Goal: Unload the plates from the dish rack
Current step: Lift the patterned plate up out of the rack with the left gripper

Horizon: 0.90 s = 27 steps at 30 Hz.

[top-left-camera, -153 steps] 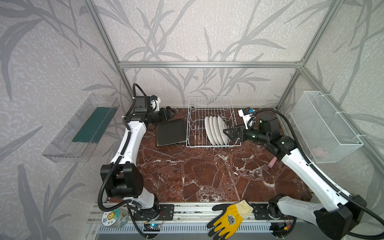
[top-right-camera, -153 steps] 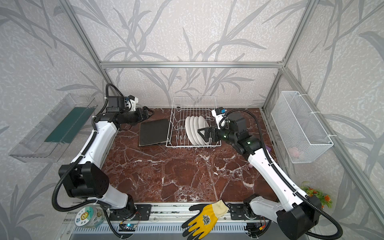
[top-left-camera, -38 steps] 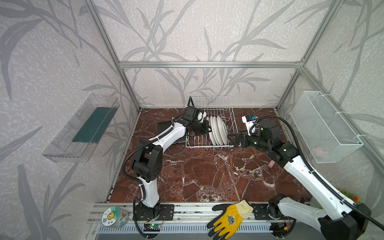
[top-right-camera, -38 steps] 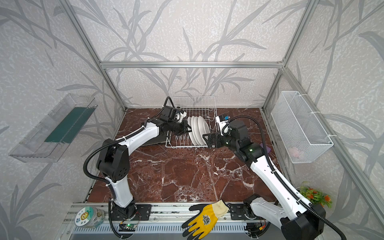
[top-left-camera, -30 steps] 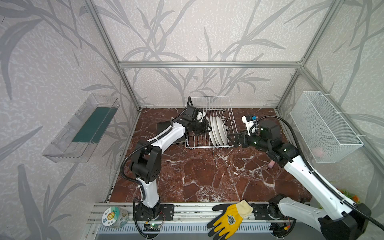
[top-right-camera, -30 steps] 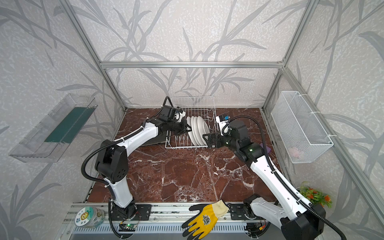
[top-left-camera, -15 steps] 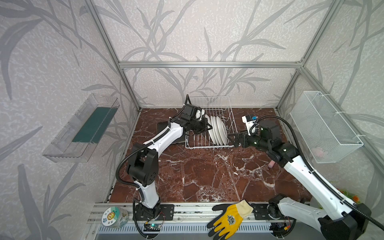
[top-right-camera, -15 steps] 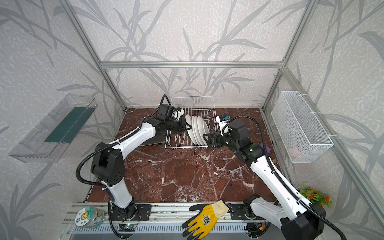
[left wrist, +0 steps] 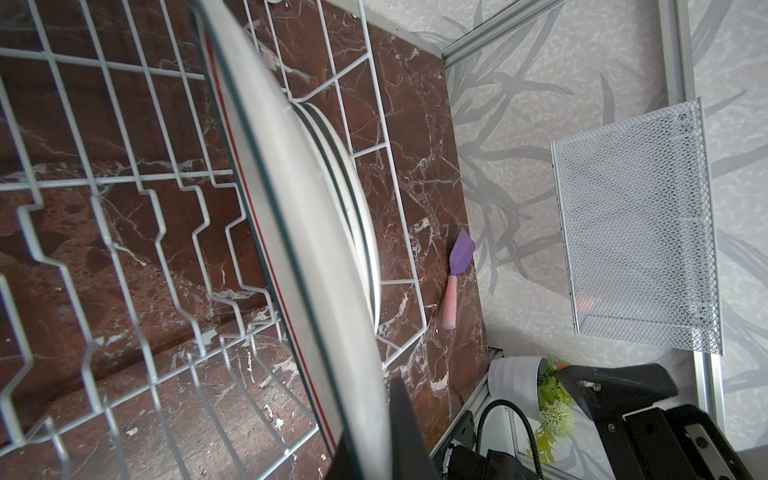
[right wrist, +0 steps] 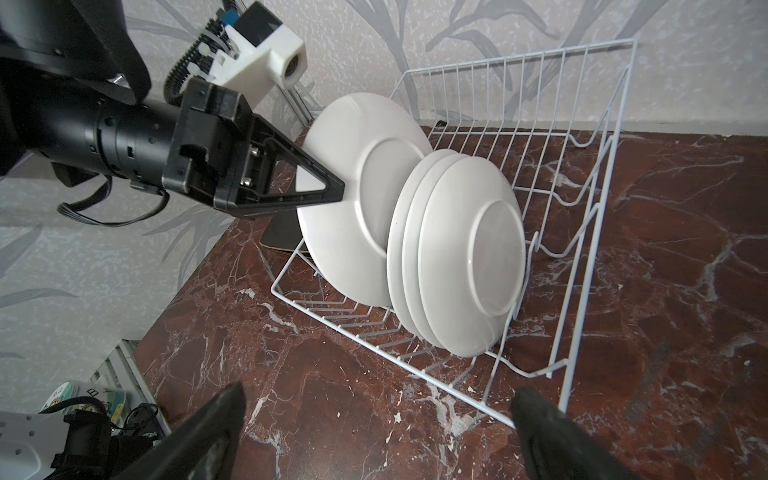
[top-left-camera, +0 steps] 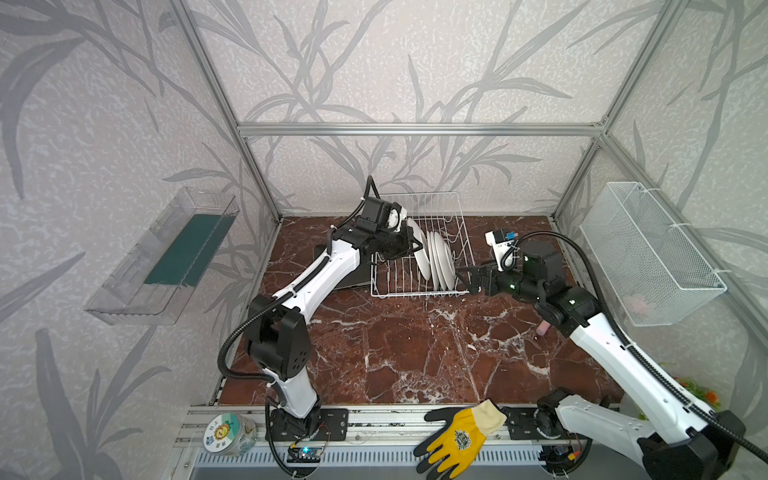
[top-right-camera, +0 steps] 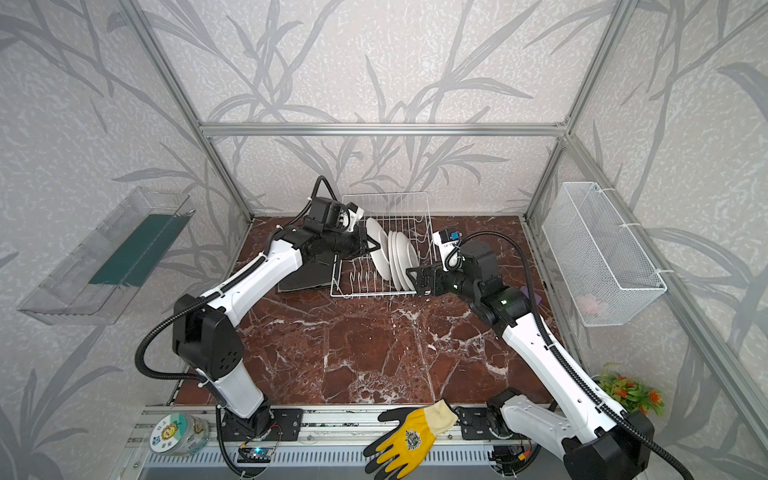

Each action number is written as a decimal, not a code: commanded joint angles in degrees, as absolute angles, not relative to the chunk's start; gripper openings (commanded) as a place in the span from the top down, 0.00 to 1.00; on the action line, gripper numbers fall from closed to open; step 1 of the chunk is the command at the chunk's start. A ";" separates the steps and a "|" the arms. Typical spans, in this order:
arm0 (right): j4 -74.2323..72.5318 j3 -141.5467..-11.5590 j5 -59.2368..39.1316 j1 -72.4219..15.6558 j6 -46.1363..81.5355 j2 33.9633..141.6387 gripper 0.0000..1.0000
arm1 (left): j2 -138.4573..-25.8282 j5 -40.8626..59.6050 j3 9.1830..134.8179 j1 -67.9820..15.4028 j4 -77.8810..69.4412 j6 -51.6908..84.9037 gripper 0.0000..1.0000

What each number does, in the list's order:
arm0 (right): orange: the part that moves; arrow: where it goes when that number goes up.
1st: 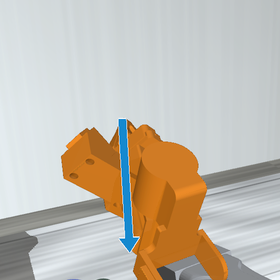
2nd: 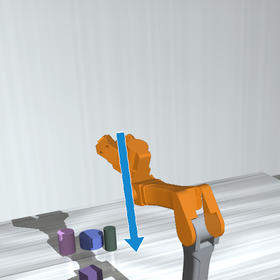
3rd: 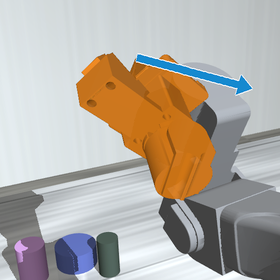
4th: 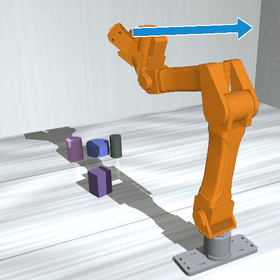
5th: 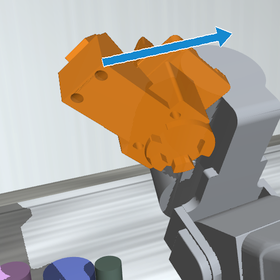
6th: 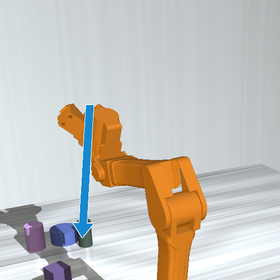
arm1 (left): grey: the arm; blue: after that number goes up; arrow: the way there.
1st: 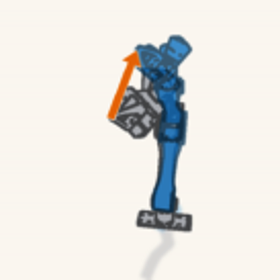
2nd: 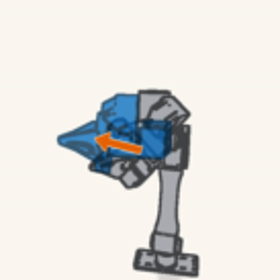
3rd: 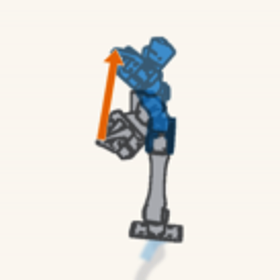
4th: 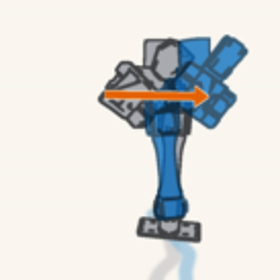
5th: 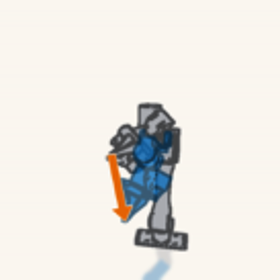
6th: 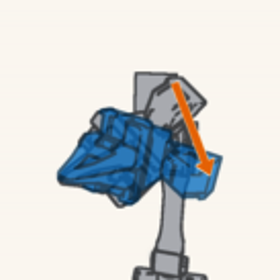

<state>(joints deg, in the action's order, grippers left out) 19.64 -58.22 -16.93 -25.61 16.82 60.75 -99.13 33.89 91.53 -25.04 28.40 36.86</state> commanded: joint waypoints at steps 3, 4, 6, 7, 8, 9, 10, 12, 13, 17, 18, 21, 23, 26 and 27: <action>19.87 -59.17 -16.87 -25.93 16.53 60.27 0.01 | -95.01 30.87 94.68 -24.51 30.58 34.67 1.00; 19.91 -59.23 -16.92 -25.91 16.52 60.29 0.01 | -94.92 30.71 95.12 -24.50 31.12 34.67 1.00; 19.94 -59.28 -16.88 -25.88 16.57 60.29 0.01 | -94.69 30.60 95.66 -24.44 31.62 34.52 1.00; 19.95 -59.33 -16.88 -25.93 16.47 60.29 0.01 | -94.53 30.45 95.71 -24.39 31.63 34.45 1.00; 19.93 -59.33 -16.88 -25.88 16.44 60.29 0.01 | -94.27 30.34 95.84 -24.43 31.72 34.34 1.00; 20.03 -59.37 -16.80 -25.93 16.36 60.29 0.01 | -94.01 30.15 95.97 -24.35 31.86 34.20 1.00; 20.03 -59.35 -16.83 -25.92 16.35 60.29 0.01 | -93.82 29.93 96.15 -24.38 32.06 34.19 1.00; 20.13 -59.41 -16.79 -25.92 16.44 60.21 0.01 | -93.15 29.56 96.33 -24.34 32.00 34.14 1.00; 20.12 -59.40 -16.77 -25.93 16.54 60.12 0.01 | -92.68 29.20 96.41 -24.28 31.90 34.10 1.00; 20.13 -59.19 -16.62 -25.92 16.61 59.85 0.01 | -90.34 27.32 95.76 -24.43 30.36 34.02 1.00; 20.09 -59.15 -16.63 -25.93 16.72 59.79 0.01 | -89.66 26.57 95.54 -24.43 30.17 33.67 1.00; 20.02 -59.20 -16.66 -25.93 16.89 59.77 0.01 | -87.78 24.58 95.37 -24.43 30.45 31.27 1.00; 20.01 -59.31 -16.61 -25.86 17.05 59.85 0.01 | -86.48 24.31 94.87 -24.49 29.96 28.56 1.00; 20.01 -59.58 -16.44 -25.93 17.33 59.94 0.01 | -83.83 23.14 93.47 -25.25 28.52 22.97 1.00; 20.19 -59.73 -16.27 -25.90 17.42 59.95 0.01 | -83.04 22.93 93.13 -25.33 28.36 21.14 1.00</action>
<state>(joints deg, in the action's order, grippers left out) 19.64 -58.22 -16.88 -25.61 16.93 60.75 -86.70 24.73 93.21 -24.73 32.56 28.08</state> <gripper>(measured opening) 0.991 0.076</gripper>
